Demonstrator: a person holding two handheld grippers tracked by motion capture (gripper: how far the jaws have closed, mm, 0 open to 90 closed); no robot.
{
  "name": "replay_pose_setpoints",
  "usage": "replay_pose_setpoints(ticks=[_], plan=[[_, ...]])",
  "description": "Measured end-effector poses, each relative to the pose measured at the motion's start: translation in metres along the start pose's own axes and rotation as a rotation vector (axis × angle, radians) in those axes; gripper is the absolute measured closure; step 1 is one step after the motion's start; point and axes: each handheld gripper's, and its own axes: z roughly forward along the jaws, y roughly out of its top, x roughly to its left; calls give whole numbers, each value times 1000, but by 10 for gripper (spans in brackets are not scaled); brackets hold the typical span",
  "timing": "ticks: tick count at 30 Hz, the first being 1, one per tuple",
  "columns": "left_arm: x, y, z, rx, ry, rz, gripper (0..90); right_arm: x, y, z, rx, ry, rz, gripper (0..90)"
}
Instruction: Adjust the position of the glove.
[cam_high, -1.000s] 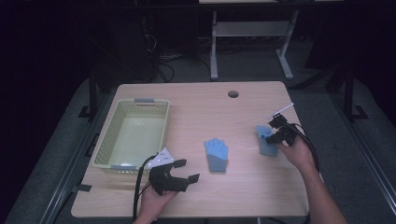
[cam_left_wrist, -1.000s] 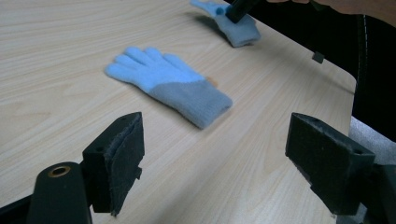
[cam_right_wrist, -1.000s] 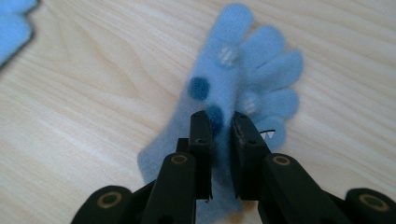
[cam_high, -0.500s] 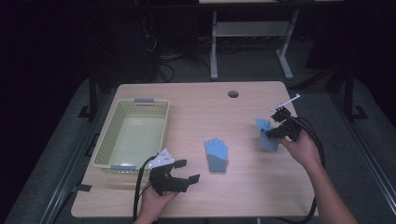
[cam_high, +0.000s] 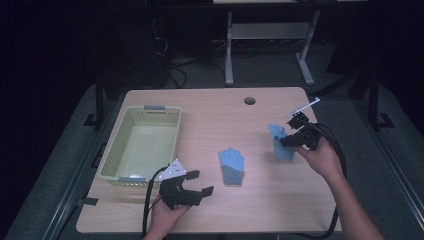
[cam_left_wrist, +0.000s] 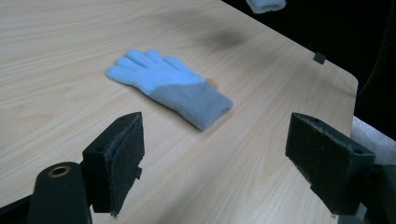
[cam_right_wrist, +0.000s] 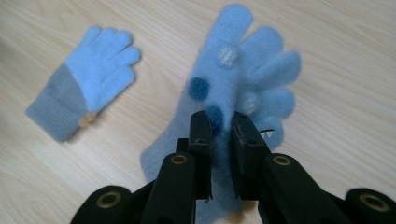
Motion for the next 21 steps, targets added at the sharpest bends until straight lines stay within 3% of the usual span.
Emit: replay_pose_setpoints(ticks=[21], plan=[[0,-1,0,3,1,5,192,40,16,5,-22,68,-82,801]])
